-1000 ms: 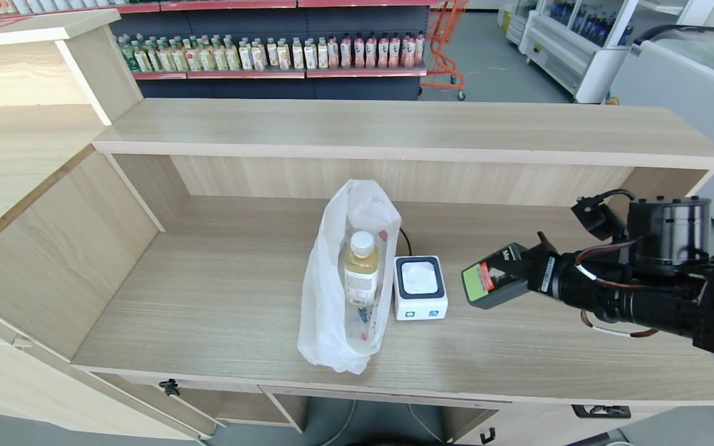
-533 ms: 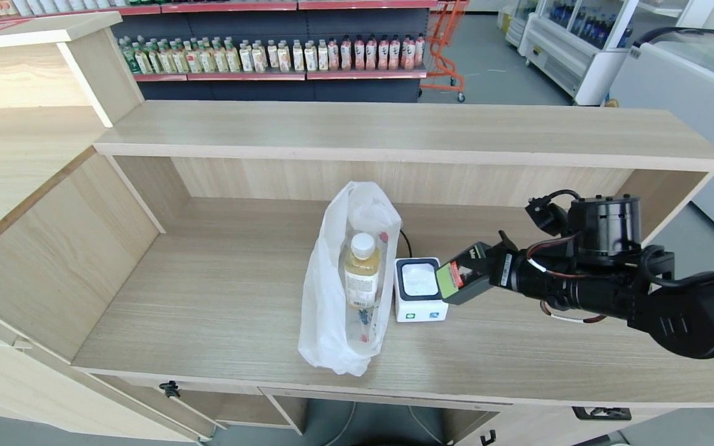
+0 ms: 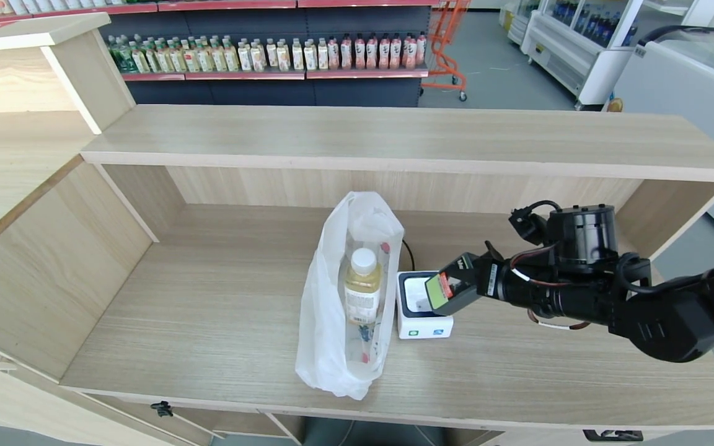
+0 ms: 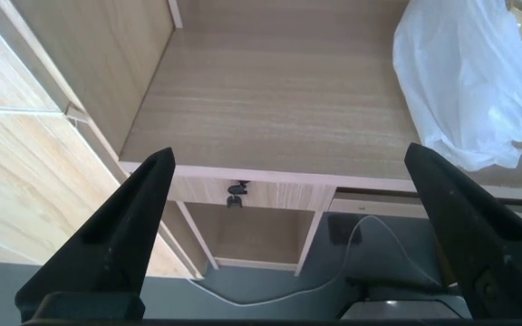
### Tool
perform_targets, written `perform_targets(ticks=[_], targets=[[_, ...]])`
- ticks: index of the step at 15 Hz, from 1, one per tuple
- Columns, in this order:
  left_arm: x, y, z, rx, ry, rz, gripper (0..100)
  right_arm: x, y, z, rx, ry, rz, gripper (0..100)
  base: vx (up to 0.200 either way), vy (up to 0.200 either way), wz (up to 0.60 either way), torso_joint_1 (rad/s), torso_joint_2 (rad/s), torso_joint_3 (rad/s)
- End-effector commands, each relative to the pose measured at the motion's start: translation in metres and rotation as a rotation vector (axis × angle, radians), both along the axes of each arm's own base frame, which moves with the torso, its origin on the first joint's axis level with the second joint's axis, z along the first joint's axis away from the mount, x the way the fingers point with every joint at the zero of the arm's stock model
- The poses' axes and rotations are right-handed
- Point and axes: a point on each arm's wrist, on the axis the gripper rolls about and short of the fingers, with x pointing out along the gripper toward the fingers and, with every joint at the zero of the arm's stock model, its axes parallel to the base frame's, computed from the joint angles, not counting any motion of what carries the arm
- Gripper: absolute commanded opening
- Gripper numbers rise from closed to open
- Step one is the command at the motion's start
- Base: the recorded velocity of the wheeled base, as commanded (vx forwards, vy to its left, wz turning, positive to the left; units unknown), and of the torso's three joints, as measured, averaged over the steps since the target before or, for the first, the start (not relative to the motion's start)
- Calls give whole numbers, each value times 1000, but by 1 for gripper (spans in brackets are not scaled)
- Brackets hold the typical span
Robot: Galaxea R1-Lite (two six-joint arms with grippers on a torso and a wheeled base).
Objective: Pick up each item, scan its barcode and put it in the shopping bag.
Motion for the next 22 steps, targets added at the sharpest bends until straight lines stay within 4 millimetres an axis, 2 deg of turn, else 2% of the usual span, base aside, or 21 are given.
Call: perform_targets(ticks=[1, 8, 13, 15, 18, 19, 21, 22], targets=[[0, 0, 0, 0, 0, 1, 100, -1, 5, -2, 1, 7, 16, 0, 0, 0, 0, 0, 0, 0], [0, 0, 0, 2, 0, 1, 100, 12, 24, -31, -9, 13, 46, 0, 0, 0, 0, 0, 0, 0], [0, 0, 0, 2, 0, 1, 100, 15, 25, -35, -27, 12, 26, 0, 0, 0, 0, 0, 0, 0], [0, 0, 0, 2, 0, 1, 100, 11, 24, -20, -1, -22, 30, 0, 0, 0, 0, 0, 0, 0], [0, 0, 0, 2, 0, 1, 100, -5, 16, 19, 87, -86, 21, 0, 0, 0, 0, 0, 0, 0], [0, 0, 0, 2, 0, 1, 100, -18, 8, 35, 100, -118, 22, 0, 0, 0, 0, 0, 0, 0], [0, 0, 0, 2, 0, 1, 100, -31, 1, 49, 72, -147, 29, 0, 0, 0, 0, 0, 0, 0], [0, 0, 0, 2, 0, 1, 100, -40, -6, 48, 8, -170, 43, 0, 0, 0, 0, 0, 0, 0]])
